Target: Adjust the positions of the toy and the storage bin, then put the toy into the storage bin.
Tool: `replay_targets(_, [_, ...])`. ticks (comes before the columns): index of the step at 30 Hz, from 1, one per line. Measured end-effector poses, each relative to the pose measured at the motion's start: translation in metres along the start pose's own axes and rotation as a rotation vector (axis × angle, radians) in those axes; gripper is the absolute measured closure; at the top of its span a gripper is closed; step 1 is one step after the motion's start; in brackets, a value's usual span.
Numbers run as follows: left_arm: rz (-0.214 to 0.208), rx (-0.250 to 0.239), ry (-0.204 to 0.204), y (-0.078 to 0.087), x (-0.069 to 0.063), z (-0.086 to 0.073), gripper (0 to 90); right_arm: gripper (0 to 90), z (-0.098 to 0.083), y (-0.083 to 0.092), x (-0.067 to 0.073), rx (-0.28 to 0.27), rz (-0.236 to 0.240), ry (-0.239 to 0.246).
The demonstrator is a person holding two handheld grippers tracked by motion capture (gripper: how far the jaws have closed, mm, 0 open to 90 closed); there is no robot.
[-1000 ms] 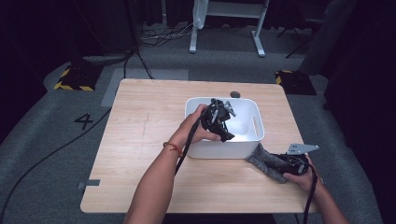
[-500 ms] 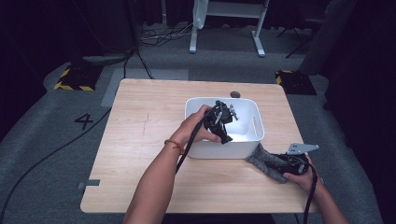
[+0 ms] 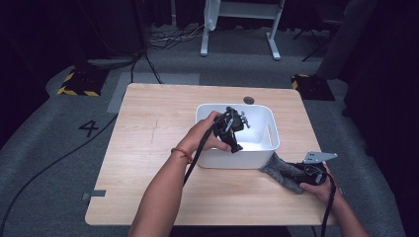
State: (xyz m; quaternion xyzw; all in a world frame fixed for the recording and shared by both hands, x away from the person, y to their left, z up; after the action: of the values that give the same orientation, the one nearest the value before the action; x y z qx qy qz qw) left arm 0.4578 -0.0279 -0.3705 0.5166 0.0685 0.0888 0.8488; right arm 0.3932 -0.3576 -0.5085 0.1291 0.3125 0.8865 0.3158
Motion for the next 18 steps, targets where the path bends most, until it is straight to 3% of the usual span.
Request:
replay_targets(14, [0.010,-0.013,0.044,0.005,-0.001,-0.011,24.0,57.0,0.000,0.000,0.000,-0.001,0.003,-0.002])
replay_targets(18, [0.020,0.020,0.035,0.008,-0.002,-0.012,24.0,56.9,0.000,0.000,0.000,0.000,0.004,-0.001])
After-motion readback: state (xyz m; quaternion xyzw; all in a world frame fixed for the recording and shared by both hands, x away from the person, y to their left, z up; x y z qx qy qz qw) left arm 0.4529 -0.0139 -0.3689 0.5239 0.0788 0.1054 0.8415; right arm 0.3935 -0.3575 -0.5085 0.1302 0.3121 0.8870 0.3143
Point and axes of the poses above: each handheld gripper's, and its own axes: y roughly backward along the jaws, z roughly out of its top, x roughly to its left, the point moved 1 cm from there along -y, roughly forward along the jaws, and after that the axes turned 5 degrees about -z, right-handed, at the moved point
